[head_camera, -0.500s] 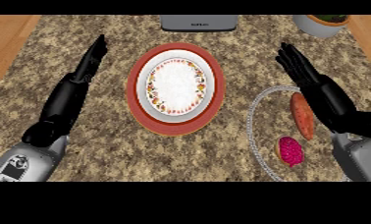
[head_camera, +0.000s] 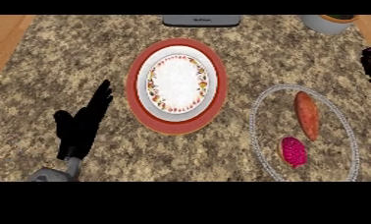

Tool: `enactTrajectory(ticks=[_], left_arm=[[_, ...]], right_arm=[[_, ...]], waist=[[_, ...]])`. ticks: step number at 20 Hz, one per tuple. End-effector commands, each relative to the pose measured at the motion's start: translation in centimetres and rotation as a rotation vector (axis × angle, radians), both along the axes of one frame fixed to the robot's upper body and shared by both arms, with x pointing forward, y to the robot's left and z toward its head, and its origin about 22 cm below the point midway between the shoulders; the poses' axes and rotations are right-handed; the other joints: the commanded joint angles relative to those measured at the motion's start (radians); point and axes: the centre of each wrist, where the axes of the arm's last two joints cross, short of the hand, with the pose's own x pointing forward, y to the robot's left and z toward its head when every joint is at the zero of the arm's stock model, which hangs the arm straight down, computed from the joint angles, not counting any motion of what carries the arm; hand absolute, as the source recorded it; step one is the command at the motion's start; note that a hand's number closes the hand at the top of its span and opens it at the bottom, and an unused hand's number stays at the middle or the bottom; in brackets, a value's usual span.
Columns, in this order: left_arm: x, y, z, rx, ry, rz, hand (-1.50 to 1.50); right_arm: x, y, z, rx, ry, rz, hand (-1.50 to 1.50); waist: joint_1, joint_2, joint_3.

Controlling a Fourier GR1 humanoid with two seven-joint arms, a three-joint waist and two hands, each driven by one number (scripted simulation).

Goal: Pick the sweet potato from the placemat and place it in the plate

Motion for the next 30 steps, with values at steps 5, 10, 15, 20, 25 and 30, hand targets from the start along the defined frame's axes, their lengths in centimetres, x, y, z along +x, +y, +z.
enactTrajectory(ticks=[5, 10, 15, 20, 25, 30], left_arm=[[-1.9, -0.2, -3.7, -0.099, 0.166, 0.041, 0.0], [-1.4, 0.4, -2.0, -0.107, 0.159, 0.043, 0.0], [0.3, 0.4, -1.4, -0.109, 0.163, 0.036, 0.0], [-1.7, -0.6, -4.0, -0.1, 0.185, 0.063, 0.0], [-1.7, 0.7, -4.2, -0.102, 0.196, 0.066, 0.0], [-1.6, 0.6, -3.2, -0.104, 0.18, 0.053, 0.0]], right_arm=[[-3.1, -8.5, -5.8, 0.167, -0.124, -0.175, -1.5], [-2.3, -11.9, -1.6, 0.014, -0.039, -0.107, -1.5], [-1.8, -10.0, -1.0, -0.305, 0.208, 0.082, -1.5], [-1.2, -7.8, 0.1, -0.449, 0.309, 0.167, -1.5], [0.6, -4.9, 0.5, -0.562, 0.392, 0.171, -1.5], [-0.3, -0.6, -2.8, -0.57, 0.412, 0.16, -1.5]], waist=[[0.007, -0.018, 0.005], [0.013, -0.022, 0.003], [0.014, -0.021, 0.001], [-0.01, -0.029, 0.0], [-0.002, -0.026, 0.001], [-0.013, -0.029, 0.001]])
